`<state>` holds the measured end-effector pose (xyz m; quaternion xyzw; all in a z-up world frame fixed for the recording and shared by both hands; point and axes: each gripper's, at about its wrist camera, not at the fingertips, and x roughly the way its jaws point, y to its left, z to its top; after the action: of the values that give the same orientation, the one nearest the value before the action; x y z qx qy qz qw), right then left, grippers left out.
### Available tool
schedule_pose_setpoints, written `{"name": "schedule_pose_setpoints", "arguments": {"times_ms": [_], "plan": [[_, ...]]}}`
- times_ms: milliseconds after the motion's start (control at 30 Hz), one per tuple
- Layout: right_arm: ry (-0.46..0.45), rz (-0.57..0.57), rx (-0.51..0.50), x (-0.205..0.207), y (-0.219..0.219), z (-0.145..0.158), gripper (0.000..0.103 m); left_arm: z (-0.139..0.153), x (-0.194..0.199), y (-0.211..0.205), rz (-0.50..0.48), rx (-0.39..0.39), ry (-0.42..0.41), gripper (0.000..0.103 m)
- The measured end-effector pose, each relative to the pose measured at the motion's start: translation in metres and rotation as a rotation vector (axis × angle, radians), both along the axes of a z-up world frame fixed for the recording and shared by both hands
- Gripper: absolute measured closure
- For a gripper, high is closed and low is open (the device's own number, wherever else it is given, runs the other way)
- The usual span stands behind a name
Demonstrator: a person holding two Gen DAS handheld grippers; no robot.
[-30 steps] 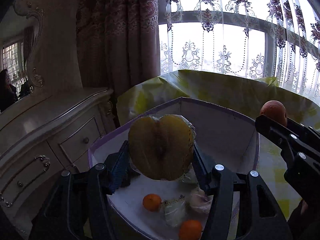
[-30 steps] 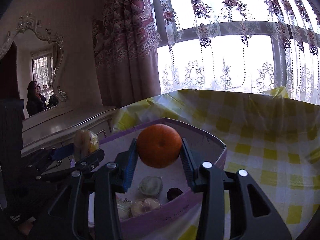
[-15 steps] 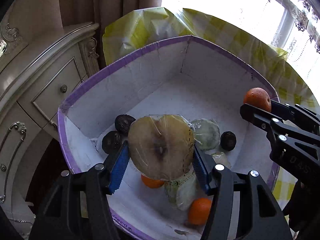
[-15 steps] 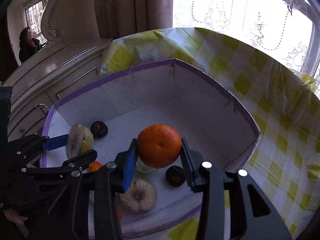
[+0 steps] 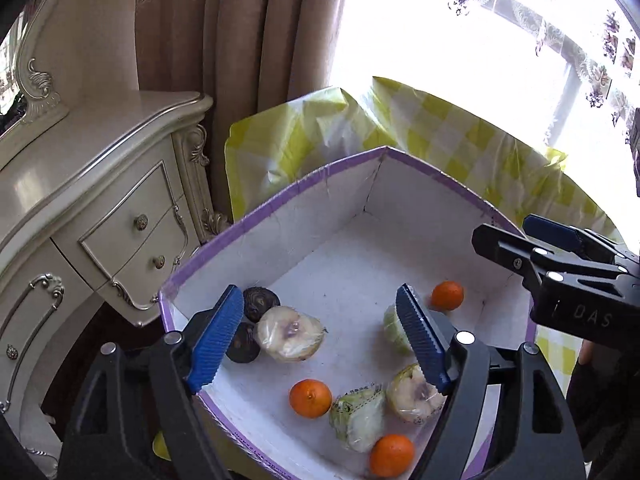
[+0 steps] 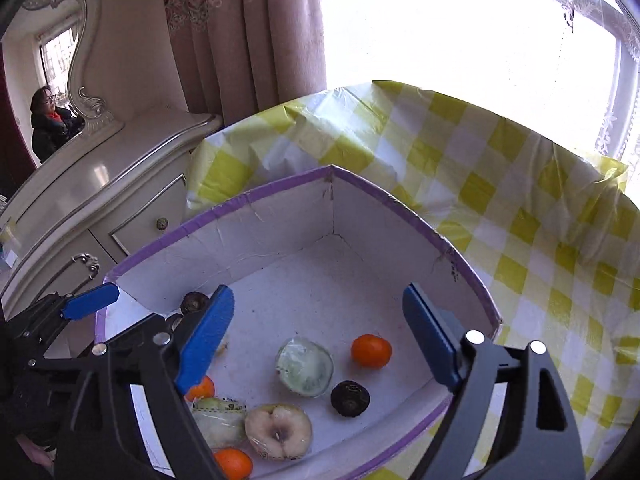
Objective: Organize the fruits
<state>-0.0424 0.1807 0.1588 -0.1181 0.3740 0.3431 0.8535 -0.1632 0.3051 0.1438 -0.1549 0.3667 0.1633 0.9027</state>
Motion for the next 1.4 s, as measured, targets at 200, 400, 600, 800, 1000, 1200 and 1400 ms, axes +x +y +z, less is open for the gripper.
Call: {"name": "schedule_pose_setpoints", "arguments": {"times_ms": [200,400,600,800,1000,1200,1400], "plan": [[-0.023,-0.023,-0.039,-0.012,-0.006,0.021,0.002,0.037,-0.02,0.0,0.092,0.107,-0.098,0.009],[0.032,-0.051,-0.082,-0.033,-0.015,0.045,0.002,0.067,-0.043,-0.005,0.245,0.236,-0.055,0.009],[0.056,-0.12,-0.123,-0.061,-0.035,0.03,0.002,0.054,-0.052,-0.006,0.15,0.086,0.028,0.005],[0.075,-0.147,-0.128,-0.079,-0.05,0.007,0.002,0.013,-0.037,-0.025,0.07,0.012,0.198,0.005],[0.092,-0.172,-0.166,-0.082,-0.051,-0.013,0.002,-0.018,-0.023,-0.036,0.053,0.011,0.344,0.005],[0.122,-0.18,-0.159,-0.081,-0.059,-0.023,0.002,-0.022,-0.023,-0.036,0.057,0.024,0.341,0.005],[0.146,-0.197,-0.166,-0.078,-0.065,-0.03,0.002,-0.027,-0.02,-0.032,0.057,0.016,0.357,0.005]]}}
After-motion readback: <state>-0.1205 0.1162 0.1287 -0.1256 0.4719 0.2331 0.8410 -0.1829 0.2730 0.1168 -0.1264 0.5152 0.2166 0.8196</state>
